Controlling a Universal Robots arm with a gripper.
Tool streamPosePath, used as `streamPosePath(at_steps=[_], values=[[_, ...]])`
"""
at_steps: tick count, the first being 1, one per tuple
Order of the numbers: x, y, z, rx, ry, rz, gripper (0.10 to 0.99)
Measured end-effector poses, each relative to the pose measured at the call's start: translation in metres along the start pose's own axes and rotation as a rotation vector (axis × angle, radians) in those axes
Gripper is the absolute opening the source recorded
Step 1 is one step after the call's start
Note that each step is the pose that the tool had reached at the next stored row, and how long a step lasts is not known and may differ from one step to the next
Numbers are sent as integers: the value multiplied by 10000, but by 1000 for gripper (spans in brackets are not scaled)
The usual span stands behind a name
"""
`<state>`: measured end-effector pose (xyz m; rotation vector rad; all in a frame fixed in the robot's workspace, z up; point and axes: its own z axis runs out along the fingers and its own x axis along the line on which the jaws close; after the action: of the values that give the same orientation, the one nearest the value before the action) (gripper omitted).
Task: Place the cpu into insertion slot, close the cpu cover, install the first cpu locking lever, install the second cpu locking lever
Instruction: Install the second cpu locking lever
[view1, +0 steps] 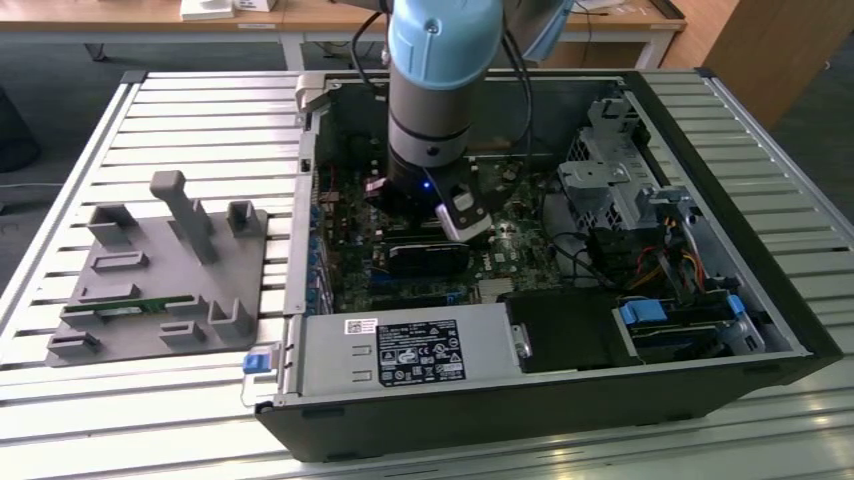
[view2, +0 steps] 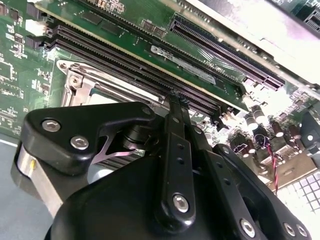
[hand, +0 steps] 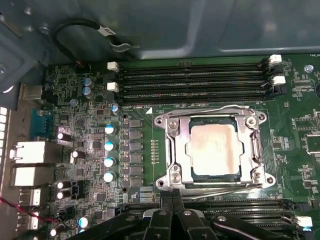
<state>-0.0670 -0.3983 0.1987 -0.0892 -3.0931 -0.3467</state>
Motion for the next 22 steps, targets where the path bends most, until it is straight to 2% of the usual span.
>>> streamPosePath(at_steps=[5, 12, 22], values=[[2, -7, 30, -82, 5, -3, 106], [18, -13, 55, -278, 16, -8, 106], [75, -28, 104, -324, 22, -10, 106]])
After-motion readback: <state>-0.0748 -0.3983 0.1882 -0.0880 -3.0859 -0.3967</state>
